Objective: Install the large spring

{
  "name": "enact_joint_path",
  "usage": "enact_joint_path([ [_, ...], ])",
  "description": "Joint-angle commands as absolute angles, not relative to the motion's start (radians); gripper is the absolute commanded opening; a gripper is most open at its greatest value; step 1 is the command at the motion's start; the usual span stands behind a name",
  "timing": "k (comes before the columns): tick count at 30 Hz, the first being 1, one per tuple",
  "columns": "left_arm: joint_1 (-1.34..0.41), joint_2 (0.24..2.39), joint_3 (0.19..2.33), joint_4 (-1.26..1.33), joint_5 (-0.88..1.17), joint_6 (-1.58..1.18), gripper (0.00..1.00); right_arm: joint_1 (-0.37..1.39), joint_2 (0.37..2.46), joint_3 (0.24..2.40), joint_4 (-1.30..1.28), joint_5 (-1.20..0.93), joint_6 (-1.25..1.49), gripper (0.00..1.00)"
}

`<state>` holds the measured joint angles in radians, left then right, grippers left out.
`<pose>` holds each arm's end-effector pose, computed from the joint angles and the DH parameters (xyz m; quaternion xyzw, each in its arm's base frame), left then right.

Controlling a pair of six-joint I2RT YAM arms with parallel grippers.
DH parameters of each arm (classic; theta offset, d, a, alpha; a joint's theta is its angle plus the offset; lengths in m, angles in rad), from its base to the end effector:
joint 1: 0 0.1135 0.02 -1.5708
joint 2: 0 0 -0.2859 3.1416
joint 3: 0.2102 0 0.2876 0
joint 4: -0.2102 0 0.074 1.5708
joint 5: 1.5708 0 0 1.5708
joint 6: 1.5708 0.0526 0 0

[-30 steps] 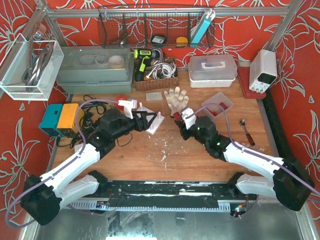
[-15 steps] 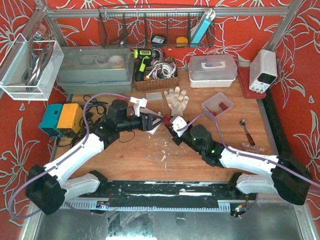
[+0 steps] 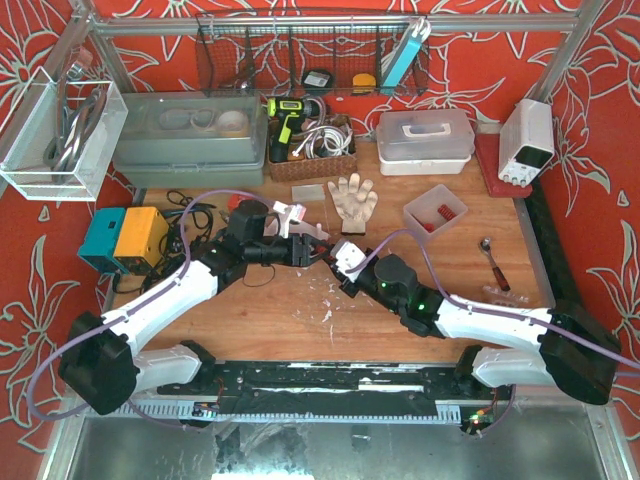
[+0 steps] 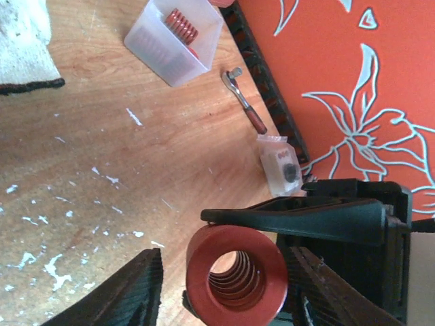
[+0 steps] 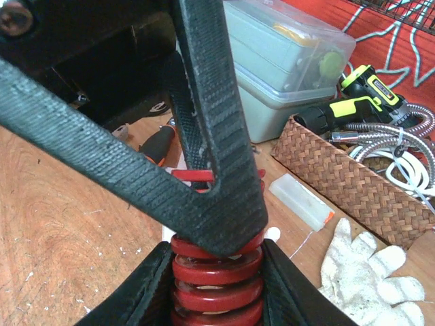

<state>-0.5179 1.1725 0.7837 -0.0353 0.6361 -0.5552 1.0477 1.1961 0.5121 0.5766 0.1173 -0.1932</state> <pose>0.2436 -0.1748 0.2781 0.1547 0.8010 -0.4892 0.3085 0.1536 0.2540 0.2348 -0.4000 0.6271 0.2367 0.6251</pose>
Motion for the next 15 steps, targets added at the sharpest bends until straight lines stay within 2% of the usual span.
enact_joint_path([
  [1, -0.529, 1.169, 0.801, -0.004, 0.682, -0.57, 0.51, 1.06, 1.2, 0.522, 0.62, 0.158, -0.221, 0.0],
  [7, -0.531, 1.162, 0.777, 0.018, 0.709, -0.589, 0.4, 1.062, 1.207, 0.523, 0.619, 0.167, -0.225, 0.0],
  [15, -0.531, 1.164, 0.776, 0.035, 0.706, -0.59, 0.33, 1.062, 1.22, 0.528, 0.614, 0.159, -0.232, 0.0],
])
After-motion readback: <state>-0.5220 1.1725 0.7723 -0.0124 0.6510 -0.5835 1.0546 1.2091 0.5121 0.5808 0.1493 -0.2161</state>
